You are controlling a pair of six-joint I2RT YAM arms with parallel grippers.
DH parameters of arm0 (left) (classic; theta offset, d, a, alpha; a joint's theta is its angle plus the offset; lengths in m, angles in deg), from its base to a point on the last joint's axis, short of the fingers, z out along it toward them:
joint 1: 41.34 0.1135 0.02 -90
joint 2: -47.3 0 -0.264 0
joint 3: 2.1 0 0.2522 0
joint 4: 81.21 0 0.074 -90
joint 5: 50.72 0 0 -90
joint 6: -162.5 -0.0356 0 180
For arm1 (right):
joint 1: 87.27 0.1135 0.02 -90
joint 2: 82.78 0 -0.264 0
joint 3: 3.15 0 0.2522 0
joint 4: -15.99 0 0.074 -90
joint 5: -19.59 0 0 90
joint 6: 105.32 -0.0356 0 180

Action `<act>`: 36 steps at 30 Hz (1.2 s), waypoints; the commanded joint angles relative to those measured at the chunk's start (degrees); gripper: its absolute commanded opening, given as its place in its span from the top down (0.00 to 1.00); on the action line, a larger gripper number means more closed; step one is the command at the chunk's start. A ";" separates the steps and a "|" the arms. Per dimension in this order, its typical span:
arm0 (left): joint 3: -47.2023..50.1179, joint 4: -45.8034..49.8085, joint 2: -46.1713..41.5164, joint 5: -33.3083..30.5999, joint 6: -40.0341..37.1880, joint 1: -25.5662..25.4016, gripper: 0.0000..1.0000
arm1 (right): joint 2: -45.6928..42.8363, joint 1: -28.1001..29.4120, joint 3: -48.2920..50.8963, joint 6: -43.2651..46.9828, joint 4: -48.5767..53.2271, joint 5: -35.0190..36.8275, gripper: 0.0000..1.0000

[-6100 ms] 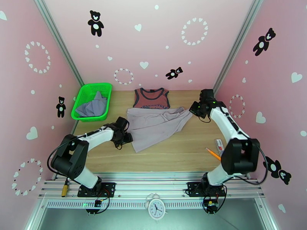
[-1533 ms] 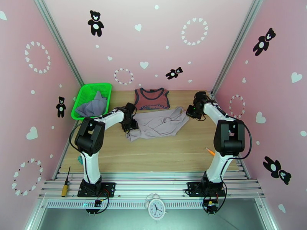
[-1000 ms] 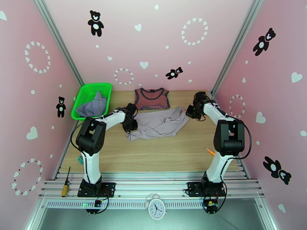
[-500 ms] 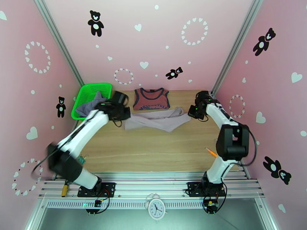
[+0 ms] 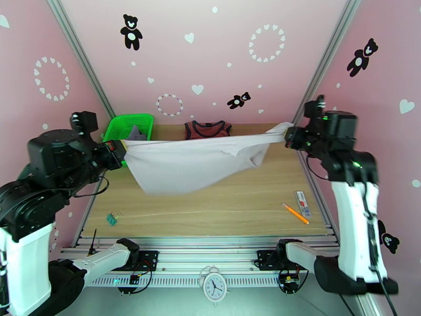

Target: Fold and stack the mixed laundry pile

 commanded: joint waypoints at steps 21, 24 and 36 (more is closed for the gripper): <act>-39.18 -6.54 46.66 21.92 -3.40 13.75 1.00 | 44.27 -3.77 -39.20 -11.47 3.19 -12.57 1.00; -18.05 -14.03 35.49 22.92 -3.31 13.33 1.00 | 37.53 -3.74 -25.85 -10.07 0.00 -12.47 1.00; 74.62 -46.30 2.90 24.19 8.34 10.25 1.00 | 12.69 -0.07 51.84 -10.43 -23.26 -9.74 1.00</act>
